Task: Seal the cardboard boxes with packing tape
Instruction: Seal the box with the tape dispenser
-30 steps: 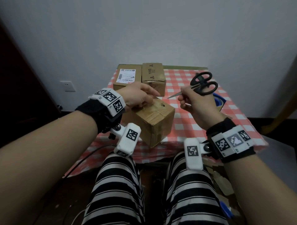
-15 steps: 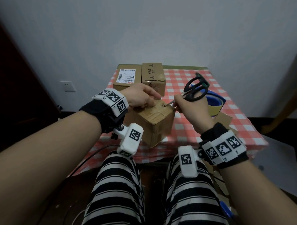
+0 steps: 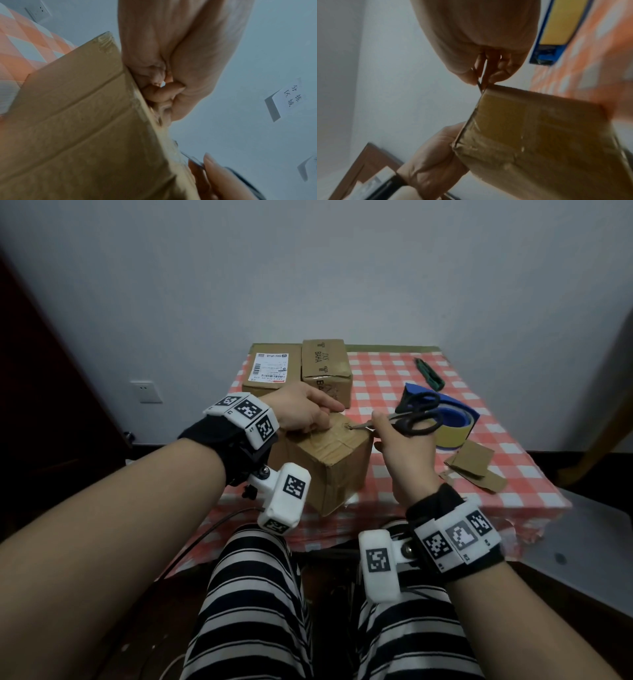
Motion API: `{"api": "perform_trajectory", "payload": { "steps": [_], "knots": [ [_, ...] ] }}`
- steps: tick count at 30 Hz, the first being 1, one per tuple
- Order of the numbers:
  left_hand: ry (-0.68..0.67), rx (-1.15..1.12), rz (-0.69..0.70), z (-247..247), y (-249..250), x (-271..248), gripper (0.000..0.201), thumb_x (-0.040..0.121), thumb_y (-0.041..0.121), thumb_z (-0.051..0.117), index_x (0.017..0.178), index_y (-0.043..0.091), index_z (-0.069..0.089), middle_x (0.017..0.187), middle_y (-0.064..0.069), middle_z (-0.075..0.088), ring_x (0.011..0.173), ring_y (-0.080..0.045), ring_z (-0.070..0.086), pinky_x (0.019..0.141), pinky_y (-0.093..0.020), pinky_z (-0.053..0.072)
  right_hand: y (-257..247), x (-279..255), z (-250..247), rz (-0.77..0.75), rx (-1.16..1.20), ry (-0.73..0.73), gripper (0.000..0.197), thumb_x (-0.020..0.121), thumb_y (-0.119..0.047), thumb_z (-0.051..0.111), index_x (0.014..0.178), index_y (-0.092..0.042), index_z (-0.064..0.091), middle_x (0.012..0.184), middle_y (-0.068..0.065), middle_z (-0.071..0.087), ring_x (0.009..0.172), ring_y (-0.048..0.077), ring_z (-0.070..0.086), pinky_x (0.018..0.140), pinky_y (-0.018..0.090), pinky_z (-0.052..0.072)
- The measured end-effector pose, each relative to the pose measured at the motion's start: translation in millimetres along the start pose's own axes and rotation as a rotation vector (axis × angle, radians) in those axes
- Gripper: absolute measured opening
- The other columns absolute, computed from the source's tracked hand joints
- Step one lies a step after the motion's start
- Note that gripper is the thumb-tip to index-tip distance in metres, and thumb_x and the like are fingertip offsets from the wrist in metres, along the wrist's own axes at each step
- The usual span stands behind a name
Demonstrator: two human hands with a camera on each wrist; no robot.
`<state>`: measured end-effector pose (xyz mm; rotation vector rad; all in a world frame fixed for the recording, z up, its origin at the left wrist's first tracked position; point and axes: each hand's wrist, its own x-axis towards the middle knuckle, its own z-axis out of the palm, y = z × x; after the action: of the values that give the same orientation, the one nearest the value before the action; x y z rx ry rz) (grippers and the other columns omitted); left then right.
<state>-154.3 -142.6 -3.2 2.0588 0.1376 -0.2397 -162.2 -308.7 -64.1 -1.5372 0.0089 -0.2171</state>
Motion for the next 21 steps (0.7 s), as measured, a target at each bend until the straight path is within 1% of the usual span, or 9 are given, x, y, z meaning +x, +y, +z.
{"api": "perform_trajectory", "payload": {
  "steps": [2,4,7,8,10,12,15,18,21],
  "knots": [
    [-0.002,0.012,-0.001,0,0,0,0.039,0.084,-0.012,0.06,0.114,0.011,0.069,0.081,-0.004,0.056,0.054,-0.009,0.043,0.042,-0.013,0.038,6,-2,2,0.03,0.068,0.013,0.016,0.087,-0.024,0.068,0.075,-0.014,0.064,0.085,0.006,0.071,0.087,0.021,0.068,0.089,0.049,0.054],
    [-0.003,0.02,0.003,1,0,1,0.038,0.084,-0.011,0.06,0.113,0.011,0.069,0.079,-0.004,0.056,0.053,-0.009,0.043,0.041,-0.012,0.037,10,-3,3,0.042,0.135,0.026,0.014,0.088,-0.023,0.068,0.081,-0.011,0.066,0.091,0.012,0.071,0.092,0.026,0.069,0.091,0.05,0.054],
    [-0.002,0.025,0.004,1,0,2,0.037,0.084,-0.01,0.061,0.112,0.012,0.07,0.077,-0.004,0.058,0.054,-0.01,0.042,0.041,-0.013,0.037,14,-6,5,0.088,0.273,0.043,0.01,0.094,-0.012,0.063,0.084,-0.009,0.061,0.088,0.01,0.067,0.088,0.022,0.066,0.08,0.035,0.054],
    [-0.002,0.027,0.002,0,-1,3,0.037,0.084,-0.01,0.061,0.111,0.012,0.07,0.076,-0.004,0.058,0.054,-0.01,0.042,0.041,-0.013,0.037,16,-7,6,0.106,0.307,0.051,0.01,0.094,-0.011,0.063,0.084,-0.011,0.061,0.088,0.008,0.066,0.088,0.02,0.066,0.076,0.03,0.052],
    [-0.005,0.027,-0.002,0,-1,3,0.036,0.084,-0.01,0.061,0.109,0.013,0.071,0.075,-0.003,0.058,0.054,-0.01,0.042,0.042,-0.014,0.037,16,-7,7,0.133,0.358,0.064,0.011,0.094,-0.01,0.062,0.085,-0.016,0.06,0.089,0.007,0.066,0.087,0.018,0.065,0.072,0.025,0.048],
    [-0.014,0.019,-0.002,0,-2,4,0.035,0.084,-0.01,0.061,0.108,0.013,0.071,0.075,-0.004,0.058,0.054,-0.01,0.043,0.042,-0.014,0.037,16,-6,7,0.157,0.402,0.072,0.013,0.095,-0.009,0.061,0.086,-0.018,0.059,0.087,0.005,0.065,0.081,0.014,0.065,0.07,0.024,0.047],
    [-0.021,0.01,-0.005,-1,-2,3,0.034,0.084,-0.01,0.061,0.107,0.014,0.071,0.073,-0.003,0.057,0.054,-0.01,0.043,0.042,-0.014,0.037,14,-5,6,0.168,0.423,0.079,0.01,0.095,-0.008,0.06,0.089,-0.016,0.058,0.076,-0.003,0.063,0.067,0.004,0.062,0.064,0.019,0.047],
    [-0.026,0.005,-0.008,0,-2,3,0.034,0.084,-0.009,0.061,0.106,0.014,0.071,0.073,-0.003,0.057,0.054,-0.01,0.043,0.042,-0.015,0.037,12,-4,3,0.144,0.399,0.108,0.02,0.092,-0.003,0.06,0.078,-0.016,0.053,0.071,-0.001,0.054,0.063,0.007,0.055,0.062,0.02,0.045],
    [-0.018,0.003,-0.001,-1,-1,3,0.035,0.084,-0.009,0.061,0.111,0.011,0.07,0.074,-0.003,0.057,0.053,-0.009,0.043,0.042,-0.014,0.037,12,-4,1,0.053,0.311,0.125,0.022,0.087,-0.003,0.061,0.071,-0.013,0.051,0.067,0.001,0.052,0.067,0.013,0.052,0.065,0.027,0.046]
  ]
}}
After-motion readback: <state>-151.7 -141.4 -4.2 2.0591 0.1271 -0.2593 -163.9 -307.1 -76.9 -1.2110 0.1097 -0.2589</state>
